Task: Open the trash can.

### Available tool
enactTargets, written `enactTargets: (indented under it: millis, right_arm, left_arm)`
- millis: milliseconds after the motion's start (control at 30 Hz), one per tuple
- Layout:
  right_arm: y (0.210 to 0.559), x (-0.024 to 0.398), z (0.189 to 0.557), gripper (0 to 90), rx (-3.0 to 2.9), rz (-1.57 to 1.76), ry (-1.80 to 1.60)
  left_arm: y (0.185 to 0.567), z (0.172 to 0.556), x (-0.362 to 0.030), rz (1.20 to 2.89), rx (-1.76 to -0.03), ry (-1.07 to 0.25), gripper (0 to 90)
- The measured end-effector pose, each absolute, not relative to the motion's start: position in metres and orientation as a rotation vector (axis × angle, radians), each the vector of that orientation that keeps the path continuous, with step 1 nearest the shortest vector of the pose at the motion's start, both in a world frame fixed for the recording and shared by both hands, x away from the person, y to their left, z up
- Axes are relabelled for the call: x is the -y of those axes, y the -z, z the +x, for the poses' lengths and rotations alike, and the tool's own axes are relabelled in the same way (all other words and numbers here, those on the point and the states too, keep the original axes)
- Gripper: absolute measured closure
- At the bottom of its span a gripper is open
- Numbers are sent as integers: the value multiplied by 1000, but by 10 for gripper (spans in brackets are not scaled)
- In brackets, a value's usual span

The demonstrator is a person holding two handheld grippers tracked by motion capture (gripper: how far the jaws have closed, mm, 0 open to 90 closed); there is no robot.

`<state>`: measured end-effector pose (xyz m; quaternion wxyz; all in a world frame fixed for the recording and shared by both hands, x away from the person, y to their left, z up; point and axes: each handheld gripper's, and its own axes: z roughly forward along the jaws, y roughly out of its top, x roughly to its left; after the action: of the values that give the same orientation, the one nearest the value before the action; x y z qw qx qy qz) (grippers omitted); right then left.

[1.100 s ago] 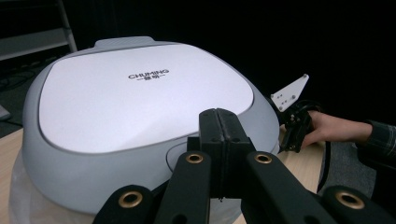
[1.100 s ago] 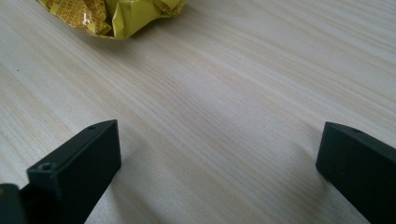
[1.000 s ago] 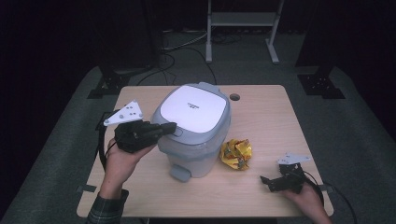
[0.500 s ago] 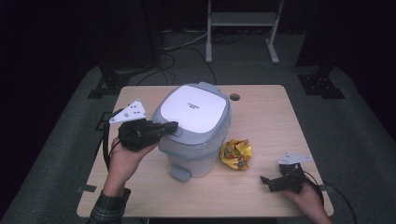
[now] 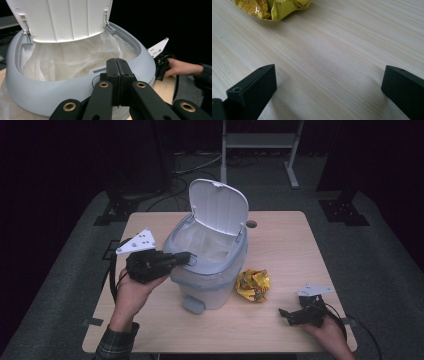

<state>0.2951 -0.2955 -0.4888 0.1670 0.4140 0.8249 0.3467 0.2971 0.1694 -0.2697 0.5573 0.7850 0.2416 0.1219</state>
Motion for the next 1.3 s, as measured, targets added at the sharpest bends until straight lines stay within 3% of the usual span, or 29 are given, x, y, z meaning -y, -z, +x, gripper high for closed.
enactTargets:
  millis: [700, 1100, 1300]
  right_arm:
    - [489, 295, 295, 0, -2348, 1178, -987]
    - [489, 295, 295, 0, -2348, 1178, -987]
    - [489, 295, 295, 0, -2348, 1178, -987]
  left_arm:
    - [270, 275, -200, 1875, -618, -337, 807]
    - [286, 269, -211, 1915, -640, -358, 653]
    - [297, 266, -214, 1927, -645, -385, 530]
